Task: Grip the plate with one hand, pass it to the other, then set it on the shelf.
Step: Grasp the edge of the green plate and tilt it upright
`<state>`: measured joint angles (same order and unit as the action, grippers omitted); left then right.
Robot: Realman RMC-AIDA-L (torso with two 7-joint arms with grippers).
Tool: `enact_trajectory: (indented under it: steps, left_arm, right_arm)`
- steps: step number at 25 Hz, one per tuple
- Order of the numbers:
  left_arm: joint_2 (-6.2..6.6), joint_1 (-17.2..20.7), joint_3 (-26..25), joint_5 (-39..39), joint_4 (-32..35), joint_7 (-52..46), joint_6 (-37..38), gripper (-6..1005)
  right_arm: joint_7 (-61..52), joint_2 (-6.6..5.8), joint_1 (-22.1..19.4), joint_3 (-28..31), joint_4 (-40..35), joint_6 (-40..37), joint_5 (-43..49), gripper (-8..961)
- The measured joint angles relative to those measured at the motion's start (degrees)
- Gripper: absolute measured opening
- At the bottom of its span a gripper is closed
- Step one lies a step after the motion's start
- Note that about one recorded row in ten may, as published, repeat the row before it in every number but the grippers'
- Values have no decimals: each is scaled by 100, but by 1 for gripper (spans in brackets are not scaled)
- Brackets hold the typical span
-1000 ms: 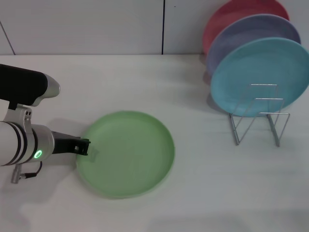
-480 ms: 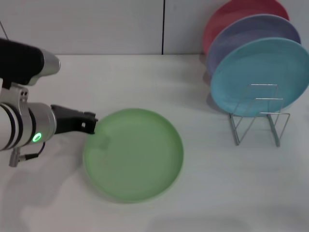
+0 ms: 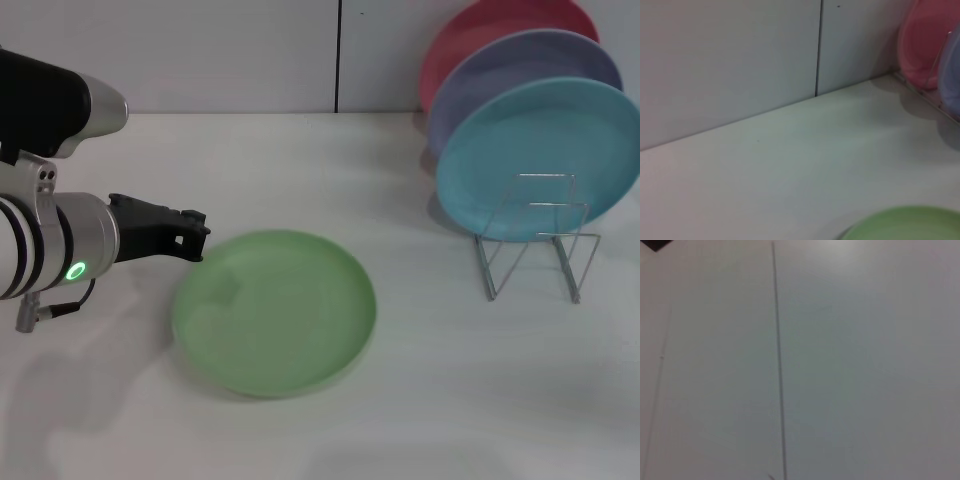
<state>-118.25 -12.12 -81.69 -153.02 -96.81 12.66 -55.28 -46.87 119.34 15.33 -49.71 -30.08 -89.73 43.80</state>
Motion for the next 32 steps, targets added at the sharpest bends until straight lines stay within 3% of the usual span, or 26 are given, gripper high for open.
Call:
enact_trajectory:
  steps: [4, 12, 22, 26, 32]
  left_arm:
    - [6, -41, 8, -1, -43, 15, -333, 53]
    - [2, -82, 26, -202, 215, 80, -227, 106]
    - [-5, -205, -25, -224, 640, 75, -180, 320]
    - [-13, -363, -108, -189, 945, 41, -204, 555]
    - [-23, -676, -181, -154, 1585, -35, -174, 780]
  right_arm:
    - [370, -2, -66, 158, 390, -127, -105, 838]
    - [539, -7, -203, 213, 713, -267, -311, 838]
    - [778, 8, -215, 225, 903, -326, -311, 839]
    - [780, 3, -187, 226, 923, -327, -311, 839]
    - [784, 1, -148, 226, 926, -317, -311, 839]
